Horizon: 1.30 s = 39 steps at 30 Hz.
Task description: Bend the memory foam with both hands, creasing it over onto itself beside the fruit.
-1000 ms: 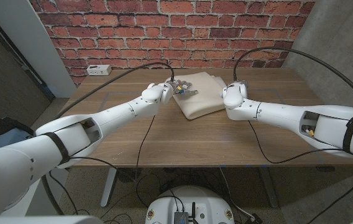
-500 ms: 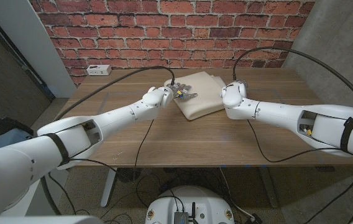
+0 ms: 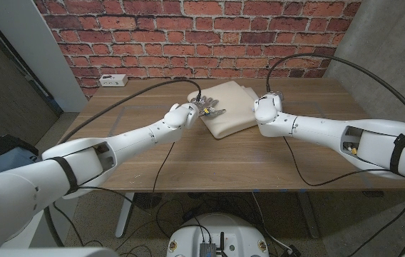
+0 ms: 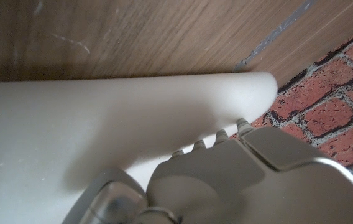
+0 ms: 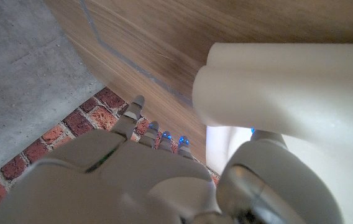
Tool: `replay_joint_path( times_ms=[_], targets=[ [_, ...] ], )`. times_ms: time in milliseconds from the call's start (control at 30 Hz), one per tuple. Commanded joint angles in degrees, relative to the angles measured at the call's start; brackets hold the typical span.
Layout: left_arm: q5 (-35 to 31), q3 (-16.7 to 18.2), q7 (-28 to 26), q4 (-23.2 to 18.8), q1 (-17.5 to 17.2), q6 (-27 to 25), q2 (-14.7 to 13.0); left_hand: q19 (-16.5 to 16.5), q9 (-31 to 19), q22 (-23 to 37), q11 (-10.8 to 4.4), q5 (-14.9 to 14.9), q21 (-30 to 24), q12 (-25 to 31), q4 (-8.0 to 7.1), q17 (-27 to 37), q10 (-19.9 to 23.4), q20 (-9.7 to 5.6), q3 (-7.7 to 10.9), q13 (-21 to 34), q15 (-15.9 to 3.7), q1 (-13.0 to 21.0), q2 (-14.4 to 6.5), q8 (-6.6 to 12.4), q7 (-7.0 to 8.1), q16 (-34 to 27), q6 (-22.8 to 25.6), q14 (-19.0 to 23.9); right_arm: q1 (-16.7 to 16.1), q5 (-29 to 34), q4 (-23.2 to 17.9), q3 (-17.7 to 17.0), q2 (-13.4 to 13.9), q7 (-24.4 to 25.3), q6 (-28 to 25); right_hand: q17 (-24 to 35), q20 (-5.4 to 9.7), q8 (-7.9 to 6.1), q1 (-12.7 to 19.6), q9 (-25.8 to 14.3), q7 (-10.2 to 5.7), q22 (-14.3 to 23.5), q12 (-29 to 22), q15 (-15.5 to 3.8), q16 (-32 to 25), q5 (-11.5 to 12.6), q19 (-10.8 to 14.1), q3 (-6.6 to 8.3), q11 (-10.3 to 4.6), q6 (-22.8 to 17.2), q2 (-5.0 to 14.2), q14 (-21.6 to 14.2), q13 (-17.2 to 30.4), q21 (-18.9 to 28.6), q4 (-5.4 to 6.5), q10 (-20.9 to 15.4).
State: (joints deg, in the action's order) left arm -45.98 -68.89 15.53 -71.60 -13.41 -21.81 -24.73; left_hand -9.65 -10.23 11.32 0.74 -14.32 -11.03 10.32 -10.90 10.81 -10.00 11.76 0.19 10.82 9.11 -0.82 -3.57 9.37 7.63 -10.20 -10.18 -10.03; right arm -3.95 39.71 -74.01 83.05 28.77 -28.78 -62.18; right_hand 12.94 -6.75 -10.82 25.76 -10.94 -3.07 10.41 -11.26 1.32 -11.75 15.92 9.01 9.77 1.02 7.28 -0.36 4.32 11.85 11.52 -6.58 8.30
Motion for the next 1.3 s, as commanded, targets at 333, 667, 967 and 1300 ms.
replay_joint_path(
  times_ms=[333, 667, 967, 1300],
  targets=[
    [-2.7, 0.9, 0.9, -2.9, -1.7, -1.6, -1.4, -25.7, -0.3, 0.2, 0.64, -0.5, -0.4, 0.5, 0.06, 0.1, -27.5, 0.27, -1.19, 0.1, 0.2, -0.1, -3.0, 0.67, -0.29, -0.4, -27.0, -27.6, -5.0, -4.8, -10.1, -9.5, 4.7, 7.0, 1.0, 1.1, -0.23, -0.95, -8.5, -0.3, -0.36, 0.3, -1.0, 0.05, -1.4, -1.3, 0.2, -2.25, 0.0, -2.2, 4.71, 0.0, 0.1, 0.4, 6.12, -1.5],
    [-2.9, 6.4, -7.4, -10.3, -6.1, -4.3, -5.1, -22.7, -0.4, 0.3, 1.02, -1.1, -1.9, 2.3, 0.2, 0.0, -23.4, 0.15, -2.72, 0.2, 0.11, 0.2, -3.4, 2.41, -0.8, -1.9, -22.7, -23.2, -3.0, -1.6, -8.3, -4.9, 3.3, 5.0, -2.5, 1.0, 0.01, -0.61, -8.8, -0.3, -0.24, 0.3, -0.9, 0.06, -1.4, -1.5, 0.4, -2.83, -0.02, -1.5, 3.76, -0.1, 0.1, 0.5, 5.95, -1.3],
    [2.3, 15.1, -25.1, -14.3, -13.2, -3.1, -6.1, -6.2, 0.0, -0.5, -0.83, -1.8, -6.3, 5.0, 1.7, -0.7, -9.3, -0.14, -2.42, -0.3, -2.33, 3.1, -4.7, 4.23, 0.64, -3.6, -6.4, -5.2, -3.6, -2.7, -9.6, -5.7, 3.9, 6.2, -2.9, 0.8, 0.06, -0.54, -8.4, -0.2, -0.22, 0.3, -0.8, 0.08, -1.3, -1.4, 0.4, -2.71, -0.03, -1.3, 3.71, -0.1, 0.1, 0.5, 5.61, -1.3],
    [6.3, 21.1, -40.8, -15.4, -18.1, 0.7, -6.3, 13.7, 0.2, -1.0, -2.27, -2.1, -9.7, 7.5, 4.23, -1.0, 12.1, -1.48, 1.31, -0.5, -5.02, 8.8, -4.0, 5.03, 0.4, -3.2, 13.6, 14.0, -8.3, -7.7, -14.3, -13.8, 5.7, 13.3, -1.8, 1.0, 0.81, -1.2, -10.2, -0.2, -0.89, 0.3, -1.4, -1.03, -1.9, -1.5, 1.4, -2.64, -1.22, -3.5, 6.17, -1.3, 0.0, 0.9, 7.18, -3.2]
  ],
)
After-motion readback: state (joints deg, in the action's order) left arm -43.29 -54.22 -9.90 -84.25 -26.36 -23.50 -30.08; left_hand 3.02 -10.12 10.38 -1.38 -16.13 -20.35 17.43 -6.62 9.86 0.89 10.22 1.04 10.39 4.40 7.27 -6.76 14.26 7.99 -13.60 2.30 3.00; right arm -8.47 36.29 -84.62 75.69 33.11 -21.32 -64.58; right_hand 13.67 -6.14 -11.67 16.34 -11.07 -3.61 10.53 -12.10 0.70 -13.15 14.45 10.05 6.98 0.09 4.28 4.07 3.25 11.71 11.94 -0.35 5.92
